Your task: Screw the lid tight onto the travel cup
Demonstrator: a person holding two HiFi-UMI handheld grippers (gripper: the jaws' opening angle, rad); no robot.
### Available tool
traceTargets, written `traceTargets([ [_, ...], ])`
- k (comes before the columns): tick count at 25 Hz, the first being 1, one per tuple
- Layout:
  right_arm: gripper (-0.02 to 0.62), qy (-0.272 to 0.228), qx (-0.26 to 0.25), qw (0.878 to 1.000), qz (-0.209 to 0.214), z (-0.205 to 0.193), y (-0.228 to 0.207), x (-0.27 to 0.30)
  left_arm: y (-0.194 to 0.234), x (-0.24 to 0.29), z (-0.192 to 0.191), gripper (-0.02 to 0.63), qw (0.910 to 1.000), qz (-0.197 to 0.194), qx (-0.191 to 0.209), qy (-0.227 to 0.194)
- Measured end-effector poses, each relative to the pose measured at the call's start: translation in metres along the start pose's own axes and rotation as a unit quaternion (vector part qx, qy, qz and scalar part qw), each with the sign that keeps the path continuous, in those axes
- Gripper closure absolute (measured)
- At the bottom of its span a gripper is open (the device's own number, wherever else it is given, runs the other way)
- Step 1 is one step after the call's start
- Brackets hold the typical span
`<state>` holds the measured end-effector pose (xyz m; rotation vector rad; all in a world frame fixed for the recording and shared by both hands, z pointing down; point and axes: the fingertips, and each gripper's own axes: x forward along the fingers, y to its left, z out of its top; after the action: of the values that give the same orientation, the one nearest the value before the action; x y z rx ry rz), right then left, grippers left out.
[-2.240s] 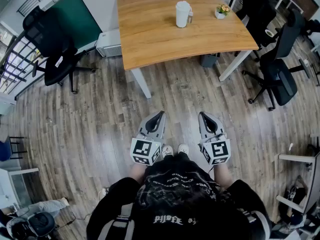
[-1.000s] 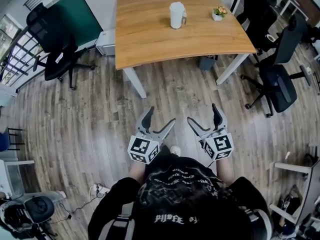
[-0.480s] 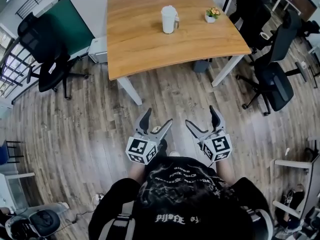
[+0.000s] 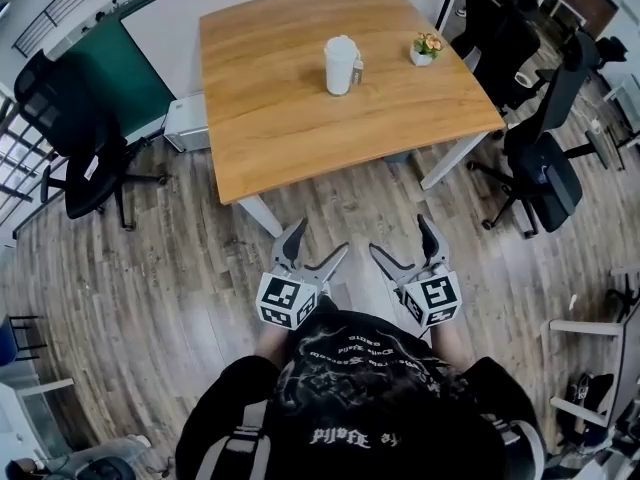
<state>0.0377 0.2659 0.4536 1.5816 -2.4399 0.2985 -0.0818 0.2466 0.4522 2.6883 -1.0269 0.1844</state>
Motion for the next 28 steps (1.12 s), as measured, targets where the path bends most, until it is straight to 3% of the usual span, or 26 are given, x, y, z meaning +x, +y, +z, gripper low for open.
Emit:
traceTargets([
  [9,0.124,0.006,0.005,1.000,-0.023,0.017,0.006,0.063,0.063,0.029,0.018,0.201,0.9995,-0.029,0.006,0.006],
  [18,0.124,0.007,0.027,0.999,-0.039,0.015,-0.007,0.093,0.089,0.059,0.018,0.201,0.9984,-0.051,0.003,0.022],
  [28,0.129,0.024,0.012,0.999,0.018,0.018,-0.052,0.153,0.123,0.113,0.023,0.201,0.9997,0.001,-0.007,0.024],
])
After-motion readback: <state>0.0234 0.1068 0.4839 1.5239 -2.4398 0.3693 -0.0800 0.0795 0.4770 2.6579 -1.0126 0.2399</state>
